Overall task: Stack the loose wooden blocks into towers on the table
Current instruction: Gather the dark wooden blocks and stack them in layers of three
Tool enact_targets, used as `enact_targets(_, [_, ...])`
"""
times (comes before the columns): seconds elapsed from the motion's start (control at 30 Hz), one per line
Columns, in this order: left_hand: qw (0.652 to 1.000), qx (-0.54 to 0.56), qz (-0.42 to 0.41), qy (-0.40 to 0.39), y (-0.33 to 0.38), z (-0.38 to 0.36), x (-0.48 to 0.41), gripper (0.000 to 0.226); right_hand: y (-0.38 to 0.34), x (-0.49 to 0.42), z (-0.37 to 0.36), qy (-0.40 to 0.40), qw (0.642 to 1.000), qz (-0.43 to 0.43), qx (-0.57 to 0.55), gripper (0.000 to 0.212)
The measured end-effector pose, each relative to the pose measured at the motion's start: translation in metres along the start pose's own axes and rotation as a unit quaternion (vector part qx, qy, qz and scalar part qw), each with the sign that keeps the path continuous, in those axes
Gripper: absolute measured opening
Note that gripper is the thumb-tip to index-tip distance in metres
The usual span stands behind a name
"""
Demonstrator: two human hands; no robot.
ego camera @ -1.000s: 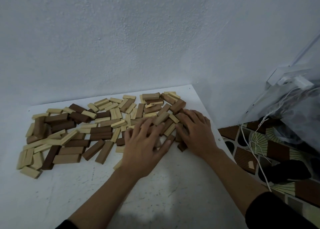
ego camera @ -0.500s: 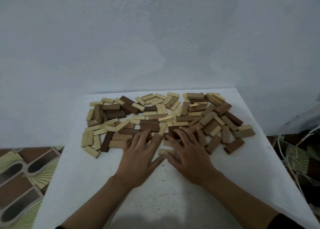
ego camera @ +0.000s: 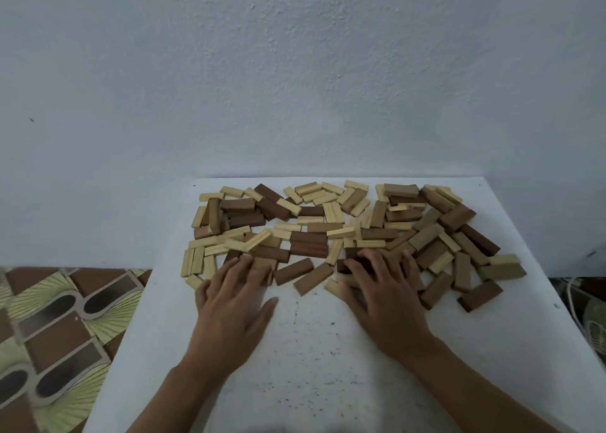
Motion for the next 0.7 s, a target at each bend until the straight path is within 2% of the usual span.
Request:
enact_targets(0.13, [1.0, -0.023, -0.008, -0.014, 0.0, -0.006, 0.01, 0.057, 0.0, 0.001, 0.002, -0.015, 1.0, 0.0, 0.004, 0.039])
enact_targets(0.3, [1.0, -0.017, 0.003, 0.016, 0.004, -0.002, 0.012, 0.042, 0.0, 0.001, 0.003, -0.017, 1.0, 0.006, 0.021, 0.039])
enact_targets(0.43, [0.999, -0.007, -0.019, 0.045, 0.007, 0.001, 0.015, 0.031, -0.017, 0.0, 0.007, 0.016, 0.999, 0.035, -0.033, 0.033])
enact_targets(0.53, [0.998, -0.005, -0.044, 0.042, 0.001, 0.005, 0.018, 0.033, -0.048, -0.004, 0.011, 0.017, 0.994, 0.066, -0.08, 0.032])
enact_targets(0.7, [0.993, 0.027, -0.111, -0.011, -0.019, 0.019, 0.024, 0.04, -0.079, -0.009, 0.005, -0.045, 0.992, 0.088, -0.083, 0.038])
Point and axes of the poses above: each hand's wrist, its own x-axis away from the middle knuckle, its own z-axis out of the back of the hand, y = z × x, the point moved 1 cm from there along -x, towards the middle knuckle
